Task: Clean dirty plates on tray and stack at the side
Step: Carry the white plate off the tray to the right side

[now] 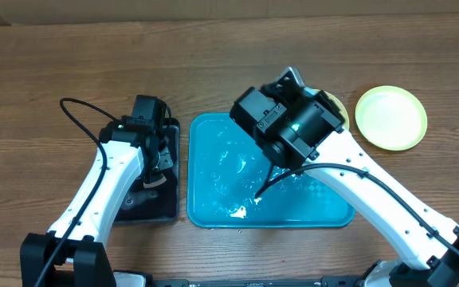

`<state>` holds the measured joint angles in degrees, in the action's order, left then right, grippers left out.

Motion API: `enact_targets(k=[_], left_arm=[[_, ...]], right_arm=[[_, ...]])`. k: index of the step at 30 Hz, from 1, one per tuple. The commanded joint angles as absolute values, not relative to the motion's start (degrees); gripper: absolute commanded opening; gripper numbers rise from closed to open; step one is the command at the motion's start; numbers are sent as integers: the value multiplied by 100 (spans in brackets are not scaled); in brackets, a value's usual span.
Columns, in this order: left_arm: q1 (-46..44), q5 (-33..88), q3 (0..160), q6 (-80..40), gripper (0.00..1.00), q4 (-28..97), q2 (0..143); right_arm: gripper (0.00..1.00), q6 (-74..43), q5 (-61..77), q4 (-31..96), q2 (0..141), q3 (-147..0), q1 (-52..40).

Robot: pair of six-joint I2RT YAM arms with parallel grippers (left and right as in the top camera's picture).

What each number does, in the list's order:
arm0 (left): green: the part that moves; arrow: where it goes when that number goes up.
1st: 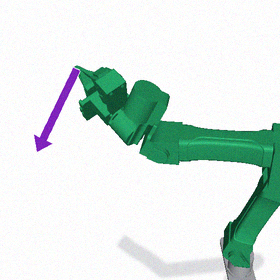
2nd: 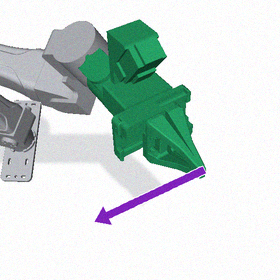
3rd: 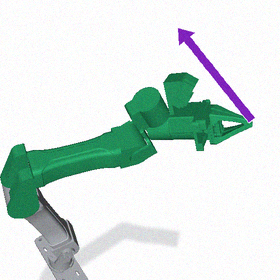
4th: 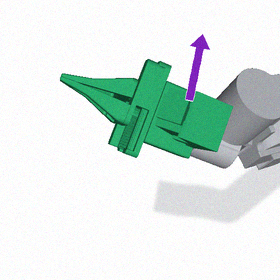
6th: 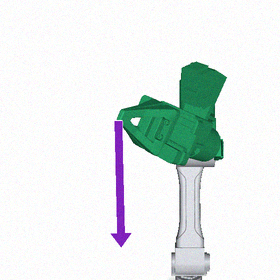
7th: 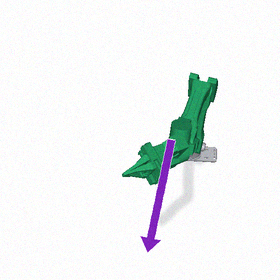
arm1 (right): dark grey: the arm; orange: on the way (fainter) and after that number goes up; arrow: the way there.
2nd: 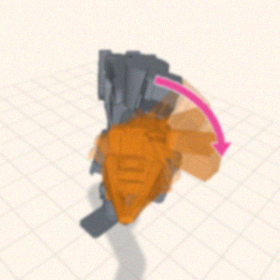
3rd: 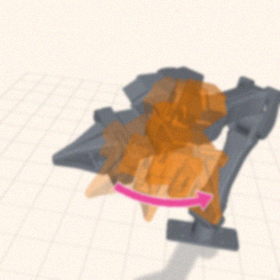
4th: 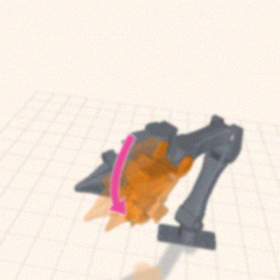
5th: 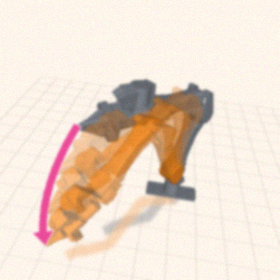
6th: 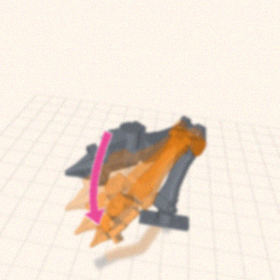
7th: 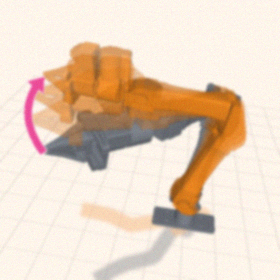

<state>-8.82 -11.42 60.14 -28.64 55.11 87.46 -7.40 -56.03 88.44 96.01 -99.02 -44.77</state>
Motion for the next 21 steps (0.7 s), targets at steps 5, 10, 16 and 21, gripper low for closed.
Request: enact_targets(k=[5,10,16,21], left_arm=[[-867,-1201,6020,-2985,4,5472,8739],[-867,-1203,6020,-2985,4,5481,8739],[-864,-1203,6020,-2985,4,5498,8739],[-867,-1201,6020,-2985,4,5516,8739]], right_arm=[[4,-1162,-5214,9072,9618,-9946,-4584],[4,-1175,-5148,9054,9653,-9946,-4611],[4,-1157,-5159,9120,9679,-9939,-4733],[4,-1374,-5072,9249,9710,-9972,-4799]])
